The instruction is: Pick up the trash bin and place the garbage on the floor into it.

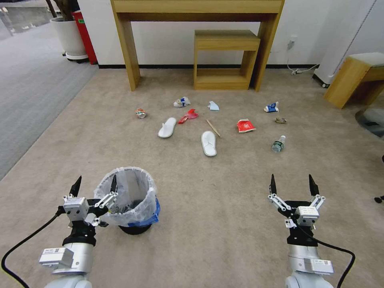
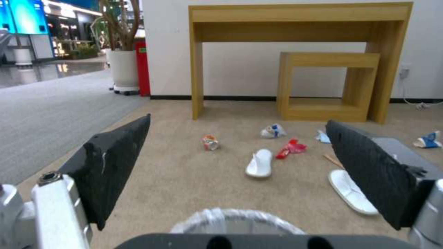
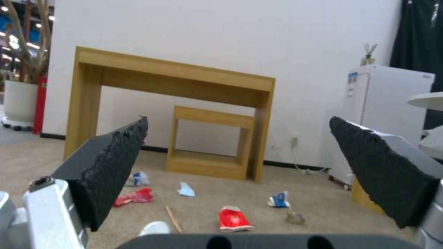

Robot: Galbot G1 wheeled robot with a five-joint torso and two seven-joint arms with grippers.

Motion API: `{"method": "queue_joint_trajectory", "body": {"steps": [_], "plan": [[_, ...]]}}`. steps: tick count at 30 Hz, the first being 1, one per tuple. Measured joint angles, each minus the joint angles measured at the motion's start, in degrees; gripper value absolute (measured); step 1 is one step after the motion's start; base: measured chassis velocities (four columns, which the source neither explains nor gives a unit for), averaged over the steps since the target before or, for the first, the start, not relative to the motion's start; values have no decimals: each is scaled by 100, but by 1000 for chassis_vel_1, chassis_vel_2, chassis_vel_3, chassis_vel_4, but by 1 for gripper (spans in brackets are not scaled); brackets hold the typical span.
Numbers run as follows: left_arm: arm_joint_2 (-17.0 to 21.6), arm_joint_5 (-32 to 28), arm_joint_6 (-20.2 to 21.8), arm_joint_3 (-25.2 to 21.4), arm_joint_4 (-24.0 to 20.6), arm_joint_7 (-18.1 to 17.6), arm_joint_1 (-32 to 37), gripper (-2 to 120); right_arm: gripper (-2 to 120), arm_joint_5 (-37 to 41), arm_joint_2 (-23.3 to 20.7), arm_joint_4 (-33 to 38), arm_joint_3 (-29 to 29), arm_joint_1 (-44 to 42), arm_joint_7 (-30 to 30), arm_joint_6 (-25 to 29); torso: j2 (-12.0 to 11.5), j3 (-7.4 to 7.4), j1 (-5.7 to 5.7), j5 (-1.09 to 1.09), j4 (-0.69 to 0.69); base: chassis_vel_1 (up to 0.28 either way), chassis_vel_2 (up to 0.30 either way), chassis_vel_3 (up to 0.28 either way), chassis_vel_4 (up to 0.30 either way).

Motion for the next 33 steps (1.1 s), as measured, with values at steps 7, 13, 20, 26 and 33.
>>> {"method": "queue_joint_trajectory", "body": {"steps": [7, 13, 20, 26, 33], "plan": [[18, -19, -29, -29, 32, 6, 4, 100, 100, -31, 31, -49, -95, 40, 86, 56, 0, 1, 1, 0, -1, -176, 234, 174, -242], [54, 13, -7, -13, 19, -45, 5, 100, 100, -65, -29, -8, -163, 17, 209, 99, -1, 3, 2, 1, 0, -167, 144, 163, -123], [414, -246, 846, -79, -118, -322, -114, 100, 100, -116, -107, 10, -236, -16, 310, 36, -1, -1, 1, 0, 0, 22, -15, -6, 19], [1189, -1281, 2035, -291, -239, -583, -238, 100, 100, -123, -210, 10, -241, -8, 261, 74, -1, 0, 1, 0, 0, 0, 0, 0, 0], [2286, -2589, 4181, -321, -229, -1670, -296, 100, 100, -127, -272, -56, -269, 15, 264, 130, -1, 0, 1, 1, 0, 0, 0, 0, 0]]}}
